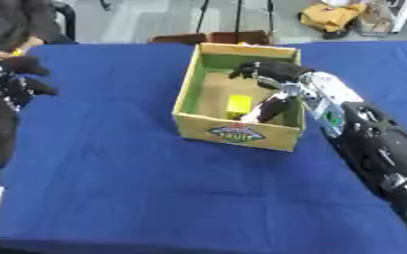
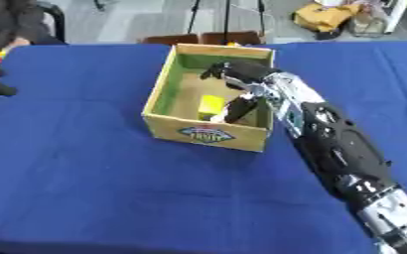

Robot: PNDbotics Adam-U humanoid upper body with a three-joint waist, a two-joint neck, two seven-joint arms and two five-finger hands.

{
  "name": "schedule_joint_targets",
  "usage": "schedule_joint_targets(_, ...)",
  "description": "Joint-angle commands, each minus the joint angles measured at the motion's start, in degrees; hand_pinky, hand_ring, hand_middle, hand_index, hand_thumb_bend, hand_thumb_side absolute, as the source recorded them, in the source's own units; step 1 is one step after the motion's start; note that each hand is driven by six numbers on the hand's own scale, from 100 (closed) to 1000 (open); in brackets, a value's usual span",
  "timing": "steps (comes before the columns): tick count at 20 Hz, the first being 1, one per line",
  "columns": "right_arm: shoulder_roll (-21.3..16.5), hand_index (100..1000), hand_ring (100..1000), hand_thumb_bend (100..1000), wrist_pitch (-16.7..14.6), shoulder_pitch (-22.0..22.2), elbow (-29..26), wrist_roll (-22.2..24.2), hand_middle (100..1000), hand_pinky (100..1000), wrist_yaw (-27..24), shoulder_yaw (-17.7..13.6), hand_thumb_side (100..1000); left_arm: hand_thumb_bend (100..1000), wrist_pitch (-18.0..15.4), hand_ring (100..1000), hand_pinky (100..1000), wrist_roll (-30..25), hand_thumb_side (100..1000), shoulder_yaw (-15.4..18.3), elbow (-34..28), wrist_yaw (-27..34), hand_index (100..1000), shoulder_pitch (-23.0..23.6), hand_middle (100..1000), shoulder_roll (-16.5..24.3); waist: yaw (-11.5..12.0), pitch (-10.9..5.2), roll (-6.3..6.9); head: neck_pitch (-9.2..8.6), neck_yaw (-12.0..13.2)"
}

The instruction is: Pick up objects on the table and place them in the box.

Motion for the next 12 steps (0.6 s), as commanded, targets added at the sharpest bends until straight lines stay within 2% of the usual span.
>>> schedule_joint_targets(1,-2.07,918,806,431,2.24,-0.88,-5.32,-2.76,794,813,-4.46,-1.54,620,856,-0.07,539,692,0.26,858,0.36,-1.23,-0.07,738,-0.57,604,0.75,-0.23,-0.70,0.03,-0.62,0.13)
schedule_joint_targets(7,-4.41,903,790,381,7.06,1.11,-15.17,-6.54,761,803,-15.23,-3.35,601,856,-0.17,537,692,0.68,859,0.73,-1.28,-0.28,737,-0.26,603,0.96,-1.07,-0.30,0.06,-0.70,0.62)
schedule_joint_targets(12,-7.22,868,769,341,10.10,5.59,-26.58,-8.93,714,787,-25.01,-4.24,599,856,-0.24,537,691,1.16,861,1.16,-1.18,-0.62,736,0.03,602,1.14,-2.34,0.26,0.04,-0.81,1.53)
